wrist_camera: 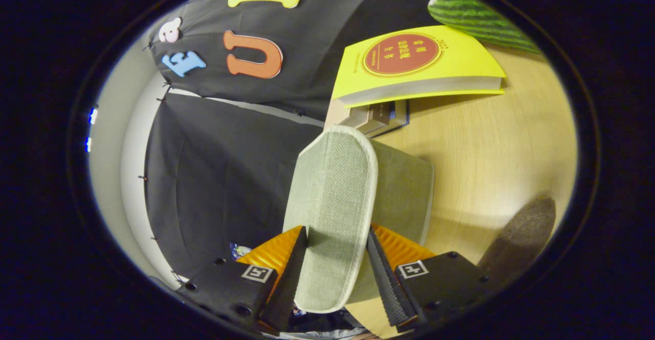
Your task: Open the storage box then place both shoes into the box .Put the left shoe in first, then the right shoe, with the right side of both shoes facing outward in a uniform manner.
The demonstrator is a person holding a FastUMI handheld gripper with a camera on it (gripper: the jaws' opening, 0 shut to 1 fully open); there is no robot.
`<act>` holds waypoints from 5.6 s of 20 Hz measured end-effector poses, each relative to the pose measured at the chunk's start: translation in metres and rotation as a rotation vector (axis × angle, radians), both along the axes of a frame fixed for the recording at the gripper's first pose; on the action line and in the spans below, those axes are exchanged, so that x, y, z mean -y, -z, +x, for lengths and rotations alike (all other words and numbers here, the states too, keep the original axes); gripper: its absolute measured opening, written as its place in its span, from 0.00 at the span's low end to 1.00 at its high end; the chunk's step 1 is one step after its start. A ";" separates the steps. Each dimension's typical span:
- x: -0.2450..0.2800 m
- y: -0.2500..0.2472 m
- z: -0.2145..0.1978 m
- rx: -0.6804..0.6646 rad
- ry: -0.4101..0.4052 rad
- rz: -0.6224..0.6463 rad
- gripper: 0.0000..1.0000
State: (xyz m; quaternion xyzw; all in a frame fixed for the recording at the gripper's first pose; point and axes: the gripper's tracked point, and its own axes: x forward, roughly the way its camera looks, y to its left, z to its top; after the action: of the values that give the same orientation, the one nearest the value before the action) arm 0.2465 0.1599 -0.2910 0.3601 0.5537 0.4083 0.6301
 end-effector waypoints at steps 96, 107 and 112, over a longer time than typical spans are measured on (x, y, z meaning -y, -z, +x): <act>0.189 0.068 -0.084 0.088 0.086 -1.376 0.73; 0.198 0.099 -0.083 0.010 0.084 -1.311 0.06; 0.180 0.082 -0.085 -0.033 0.168 -1.135 0.06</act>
State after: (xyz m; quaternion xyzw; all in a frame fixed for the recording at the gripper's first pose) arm 0.1618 -0.0203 -0.3726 0.0143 0.6655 -0.0102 0.7462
